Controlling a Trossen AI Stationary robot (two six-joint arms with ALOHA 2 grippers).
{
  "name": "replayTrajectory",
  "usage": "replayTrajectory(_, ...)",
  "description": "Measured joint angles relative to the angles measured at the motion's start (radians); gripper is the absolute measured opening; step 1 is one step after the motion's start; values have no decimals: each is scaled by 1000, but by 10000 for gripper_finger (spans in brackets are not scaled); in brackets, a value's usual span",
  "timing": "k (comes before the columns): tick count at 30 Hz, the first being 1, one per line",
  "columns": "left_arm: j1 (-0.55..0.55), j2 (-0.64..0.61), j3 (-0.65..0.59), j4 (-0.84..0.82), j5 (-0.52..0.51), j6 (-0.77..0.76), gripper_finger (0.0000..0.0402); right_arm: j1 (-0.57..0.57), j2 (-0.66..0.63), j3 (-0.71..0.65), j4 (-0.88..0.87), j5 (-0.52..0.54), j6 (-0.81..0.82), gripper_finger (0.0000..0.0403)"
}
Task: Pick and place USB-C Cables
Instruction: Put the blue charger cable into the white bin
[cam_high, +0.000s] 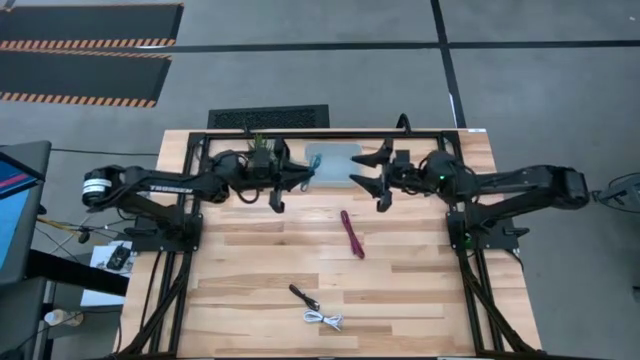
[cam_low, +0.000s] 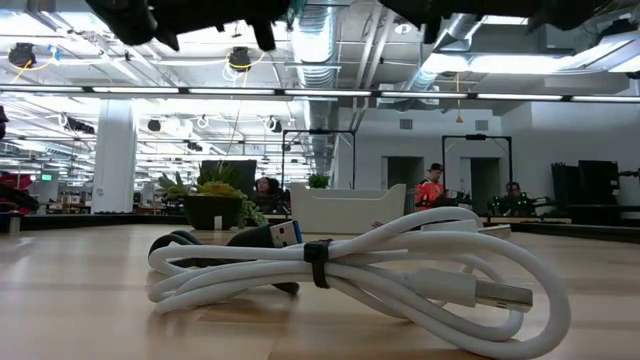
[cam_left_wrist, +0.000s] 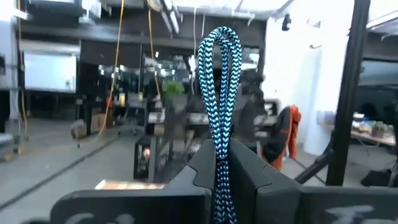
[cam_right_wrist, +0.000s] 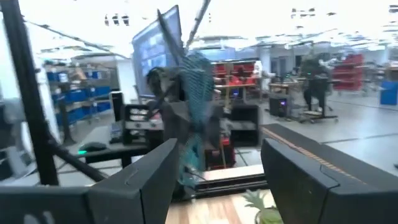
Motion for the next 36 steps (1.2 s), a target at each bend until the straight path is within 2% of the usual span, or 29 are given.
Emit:
replayTrajectory(11,4,155,4,168,-1,-42,14,-11,171,131,-14,-56,-48,301)
replayTrajectory(16,3,166,4,168,1,-49,14,-11,226,183,-43,-57,-52,313)
replayTrajectory(24,3,165,4,161,1,-49,15,-18,288,237,-48,-56,-52,307)
replayTrajectory(30,3,165,4,161,1,-48,15,-18,287,249,-64,-56,-51,262)
replayTrajectory(33,3,165,4,161,0,-48,15,-18,287,249,-63,-56,-44,212)
replayTrajectory(36,3,165,4,161,-1,-46,16,-18,287,249,-68,-56,-44,141)
